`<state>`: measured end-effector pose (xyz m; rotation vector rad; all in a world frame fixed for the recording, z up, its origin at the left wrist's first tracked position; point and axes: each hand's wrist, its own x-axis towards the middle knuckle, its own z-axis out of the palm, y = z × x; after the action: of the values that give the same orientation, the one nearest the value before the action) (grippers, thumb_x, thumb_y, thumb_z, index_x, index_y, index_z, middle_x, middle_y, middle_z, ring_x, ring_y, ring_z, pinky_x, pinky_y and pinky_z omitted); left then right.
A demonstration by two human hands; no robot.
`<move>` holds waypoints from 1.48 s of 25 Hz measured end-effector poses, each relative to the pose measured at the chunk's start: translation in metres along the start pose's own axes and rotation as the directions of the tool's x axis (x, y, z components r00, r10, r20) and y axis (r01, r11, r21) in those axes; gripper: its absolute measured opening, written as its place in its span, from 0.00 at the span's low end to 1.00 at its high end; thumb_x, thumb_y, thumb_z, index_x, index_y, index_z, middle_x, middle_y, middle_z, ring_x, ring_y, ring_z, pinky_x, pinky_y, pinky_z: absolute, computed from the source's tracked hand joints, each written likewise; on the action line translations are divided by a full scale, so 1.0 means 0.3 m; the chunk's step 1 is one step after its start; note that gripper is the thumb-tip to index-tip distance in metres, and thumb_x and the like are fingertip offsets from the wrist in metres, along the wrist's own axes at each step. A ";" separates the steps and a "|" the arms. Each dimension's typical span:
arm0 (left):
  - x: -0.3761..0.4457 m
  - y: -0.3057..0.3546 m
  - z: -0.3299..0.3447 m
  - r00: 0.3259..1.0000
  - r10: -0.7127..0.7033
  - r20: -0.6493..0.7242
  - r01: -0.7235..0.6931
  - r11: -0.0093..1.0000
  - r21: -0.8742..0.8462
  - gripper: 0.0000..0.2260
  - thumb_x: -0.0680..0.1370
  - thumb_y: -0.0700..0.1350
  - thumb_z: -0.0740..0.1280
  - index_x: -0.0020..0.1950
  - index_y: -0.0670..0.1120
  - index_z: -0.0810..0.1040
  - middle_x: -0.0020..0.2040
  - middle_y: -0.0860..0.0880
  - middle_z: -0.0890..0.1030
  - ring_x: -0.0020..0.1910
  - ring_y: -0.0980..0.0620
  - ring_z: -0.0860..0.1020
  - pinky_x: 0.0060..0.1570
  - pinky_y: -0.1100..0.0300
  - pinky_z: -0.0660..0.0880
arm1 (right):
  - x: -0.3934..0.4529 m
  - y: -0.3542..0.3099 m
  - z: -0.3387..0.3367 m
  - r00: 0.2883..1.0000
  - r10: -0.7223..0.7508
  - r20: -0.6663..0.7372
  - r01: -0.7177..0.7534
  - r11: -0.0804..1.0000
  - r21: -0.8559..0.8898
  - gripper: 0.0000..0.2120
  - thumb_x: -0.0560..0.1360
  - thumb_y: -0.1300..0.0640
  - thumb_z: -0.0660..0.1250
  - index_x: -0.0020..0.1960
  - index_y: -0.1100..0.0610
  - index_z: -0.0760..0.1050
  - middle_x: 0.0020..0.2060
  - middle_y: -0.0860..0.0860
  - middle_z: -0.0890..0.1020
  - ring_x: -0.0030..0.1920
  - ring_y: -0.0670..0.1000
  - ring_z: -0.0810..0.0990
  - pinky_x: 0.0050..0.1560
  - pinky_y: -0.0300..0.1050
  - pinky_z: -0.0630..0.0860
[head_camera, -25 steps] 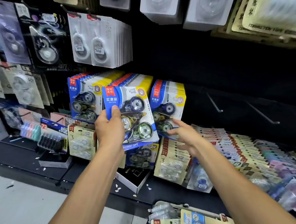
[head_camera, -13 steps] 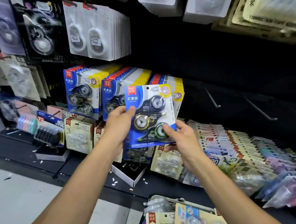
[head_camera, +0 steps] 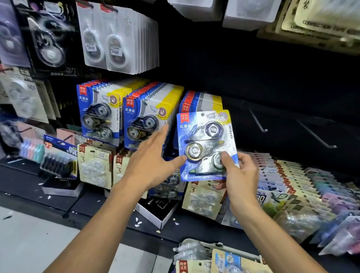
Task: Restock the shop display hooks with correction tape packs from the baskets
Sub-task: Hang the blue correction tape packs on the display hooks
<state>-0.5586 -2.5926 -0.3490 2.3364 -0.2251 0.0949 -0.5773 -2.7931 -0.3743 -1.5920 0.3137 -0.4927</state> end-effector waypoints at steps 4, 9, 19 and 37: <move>0.007 -0.015 0.004 1.000 0.005 0.009 -0.005 1.000 -0.006 0.42 0.77 0.65 0.67 0.83 0.61 0.44 0.83 0.56 0.52 0.81 0.50 0.55 0.78 0.46 0.59 | -0.015 0.017 0.012 0.999 -0.019 -0.036 0.019 1.000 0.000 0.07 0.79 0.50 0.68 0.51 0.52 0.72 0.52 0.55 0.81 0.24 0.46 0.76 0.26 0.43 0.75; -0.001 -0.018 -0.004 1.000 0.007 -0.025 -0.007 1.000 -0.010 0.41 0.78 0.64 0.66 0.83 0.61 0.45 0.83 0.57 0.53 0.81 0.51 0.56 0.76 0.47 0.59 | -0.013 0.020 0.018 1.000 0.007 -0.020 -0.007 1.000 0.018 0.09 0.80 0.49 0.68 0.55 0.53 0.72 0.53 0.54 0.81 0.25 0.49 0.76 0.26 0.44 0.75; 0.014 -0.032 -0.001 0.999 -0.003 -0.050 0.003 1.000 0.017 0.42 0.78 0.65 0.66 0.83 0.61 0.45 0.83 0.56 0.55 0.81 0.50 0.57 0.75 0.47 0.61 | -0.021 -0.015 0.024 0.977 -0.213 -0.023 0.213 0.977 0.005 0.07 0.77 0.45 0.71 0.54 0.35 0.79 0.50 0.42 0.83 0.45 0.49 0.78 0.48 0.52 0.76; -0.006 -0.024 -0.021 0.998 -0.020 -0.058 0.015 0.996 -0.084 0.43 0.75 0.71 0.64 0.83 0.61 0.47 0.83 0.55 0.57 0.81 0.49 0.58 0.75 0.46 0.60 | -0.113 0.029 0.039 0.985 -0.172 0.018 0.169 0.978 0.120 0.04 0.80 0.53 0.67 0.52 0.46 0.81 0.47 0.41 0.83 0.43 0.44 0.79 0.39 0.44 0.79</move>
<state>-0.5591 -2.5828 -0.3500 2.2484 -0.1761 0.1434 -0.6001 -2.7674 -0.3874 -1.5162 0.1242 -0.6094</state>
